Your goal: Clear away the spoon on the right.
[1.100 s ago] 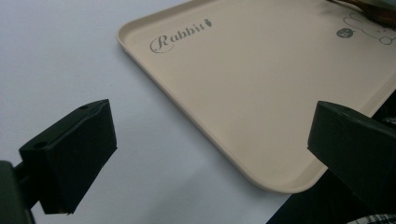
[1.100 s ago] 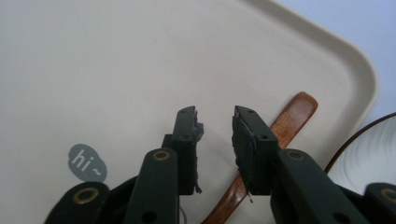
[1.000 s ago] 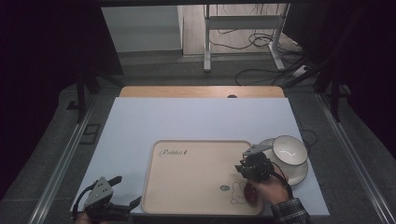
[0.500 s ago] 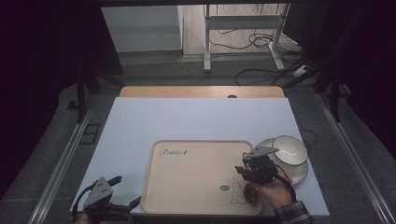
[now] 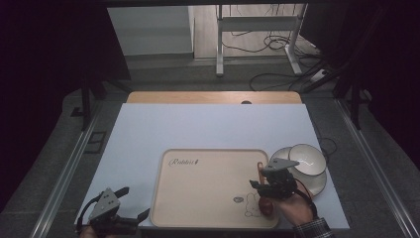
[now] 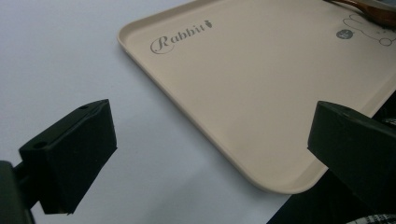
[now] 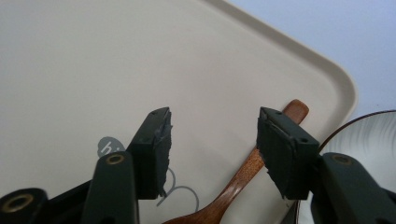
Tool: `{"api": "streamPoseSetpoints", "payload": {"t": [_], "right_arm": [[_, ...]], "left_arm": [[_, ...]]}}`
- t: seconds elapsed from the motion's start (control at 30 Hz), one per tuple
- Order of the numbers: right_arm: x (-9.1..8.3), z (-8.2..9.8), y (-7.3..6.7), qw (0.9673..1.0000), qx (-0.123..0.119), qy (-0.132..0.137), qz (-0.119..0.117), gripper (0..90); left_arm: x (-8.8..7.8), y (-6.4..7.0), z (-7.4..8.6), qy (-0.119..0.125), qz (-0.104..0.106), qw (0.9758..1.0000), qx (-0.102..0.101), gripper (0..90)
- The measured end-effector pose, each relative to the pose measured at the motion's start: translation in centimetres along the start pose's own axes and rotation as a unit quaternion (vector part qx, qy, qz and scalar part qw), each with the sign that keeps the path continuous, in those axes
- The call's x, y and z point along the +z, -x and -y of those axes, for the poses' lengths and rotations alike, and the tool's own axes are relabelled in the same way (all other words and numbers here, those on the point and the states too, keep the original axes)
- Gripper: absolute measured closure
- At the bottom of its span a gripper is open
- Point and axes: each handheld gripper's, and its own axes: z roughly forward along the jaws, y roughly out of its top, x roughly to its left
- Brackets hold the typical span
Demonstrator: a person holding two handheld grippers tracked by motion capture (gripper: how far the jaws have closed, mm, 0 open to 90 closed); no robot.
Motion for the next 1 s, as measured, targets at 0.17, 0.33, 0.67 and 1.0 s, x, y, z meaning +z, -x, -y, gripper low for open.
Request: {"api": "streamPoseSetpoints", "payload": {"t": [0.17, 0.33, 0.67, 1.0], "right_arm": [[-0.1, 0.1, 0.0, 1.0000, -0.002, 0.003, 0.001, 39.1], [-0.5, 0.3, 0.1, 0.9999, -0.005, 0.011, 0.004, 31.7], [-1.2, 0.6, 0.1, 0.9997, -0.007, 0.022, 0.001, 22.2], [-2.2, 1.4, 0.2, 0.9994, -0.007, 0.035, 0.003, 14.4]], "left_arm": [[0.0, 0.0, 0.0, 0.000, 0.000, 1.0000, 0.000, 0.7], [0.0, 0.0, 0.0, 0.000, 0.001, 1.0000, -0.001, 0.7], [0.0, 0.0, 0.0, -0.001, 0.000, 1.0000, 0.000, 0.7], [0.0, 0.0, 0.0, -0.001, 0.000, 1.0000, -0.001, 0.7]]}}
